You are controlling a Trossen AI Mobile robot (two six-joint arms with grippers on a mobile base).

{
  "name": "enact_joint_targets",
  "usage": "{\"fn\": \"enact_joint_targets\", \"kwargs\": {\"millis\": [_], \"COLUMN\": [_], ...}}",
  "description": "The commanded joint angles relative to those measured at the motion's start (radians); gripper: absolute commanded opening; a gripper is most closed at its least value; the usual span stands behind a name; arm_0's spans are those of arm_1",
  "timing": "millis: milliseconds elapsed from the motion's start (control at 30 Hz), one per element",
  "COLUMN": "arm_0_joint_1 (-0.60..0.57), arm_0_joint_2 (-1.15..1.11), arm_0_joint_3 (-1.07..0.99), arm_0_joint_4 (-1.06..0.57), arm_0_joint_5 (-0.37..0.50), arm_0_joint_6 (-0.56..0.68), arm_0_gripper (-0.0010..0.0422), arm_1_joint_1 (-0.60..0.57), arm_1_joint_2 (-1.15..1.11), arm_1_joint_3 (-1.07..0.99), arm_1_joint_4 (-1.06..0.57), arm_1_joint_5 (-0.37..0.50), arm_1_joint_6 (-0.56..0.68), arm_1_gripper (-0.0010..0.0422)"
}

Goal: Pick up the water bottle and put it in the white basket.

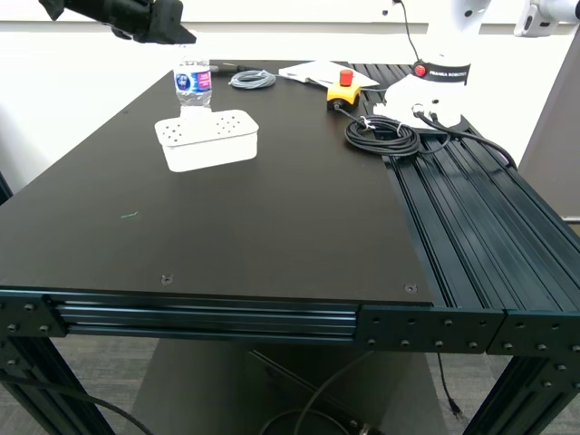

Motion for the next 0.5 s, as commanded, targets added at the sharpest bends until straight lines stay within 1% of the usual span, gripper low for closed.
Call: {"fn": "enact_joint_targets", "kwargs": {"millis": [33, 167, 233, 267, 300, 333, 367, 400, 467, 500], "arm_0_joint_1": [0.000, 0.000, 0.000, 0.000, 0.000, 0.000, 0.000, 0.000, 0.000, 0.000], "arm_0_joint_2": [0.000, 0.000, 0.000, 0.000, 0.000, 0.000, 0.000, 0.000, 0.000, 0.000], "arm_0_joint_3": [0.001, 0.001, 0.001, 0.001, 0.001, 0.001, 0.001, 0.001, 0.001, 0.001], "arm_0_joint_4": [0.004, 0.004, 0.004, 0.004, 0.004, 0.004, 0.004, 0.004, 0.004, 0.004], "arm_0_joint_5": [0.002, 0.002, 0.002, 0.002, 0.002, 0.002, 0.002, 0.002, 0.002, 0.002], "arm_0_joint_6": [0.003, 0.003, 0.003, 0.002, 0.003, 0.003, 0.003, 0.002, 0.003, 0.003], "arm_0_gripper": [0.0001, 0.0001, 0.0001, 0.0001, 0.0001, 0.0001, 0.0001, 0.0001, 0.0001, 0.0001], "arm_1_joint_1": [0.000, 0.000, 0.000, 0.000, 0.000, 0.000, 0.000, 0.000, 0.000, 0.000], "arm_1_joint_2": [-0.002, -0.002, -0.002, -0.002, -0.002, -0.002, -0.002, -0.002, -0.002, -0.002], "arm_1_joint_3": [0.002, 0.002, 0.002, 0.002, 0.002, 0.002, 0.002, 0.002, 0.002, 0.002], "arm_1_joint_4": [-0.005, -0.011, -0.016, -0.021, -0.023, -0.024, -0.025, -0.025, -0.035, -0.038], "arm_1_joint_5": [0.004, 0.004, 0.005, 0.003, 0.003, -0.003, -0.011, -0.014, -0.056, -0.071], "arm_1_joint_6": [0.011, 0.024, 0.025, 0.026, 0.026, 0.026, 0.026, 0.026, 0.026, 0.026], "arm_1_gripper": [0.0000, 0.0000, 0.0014, 0.0036, 0.0063, 0.0101, 0.0124, 0.0177, 0.0227, 0.0240]}}
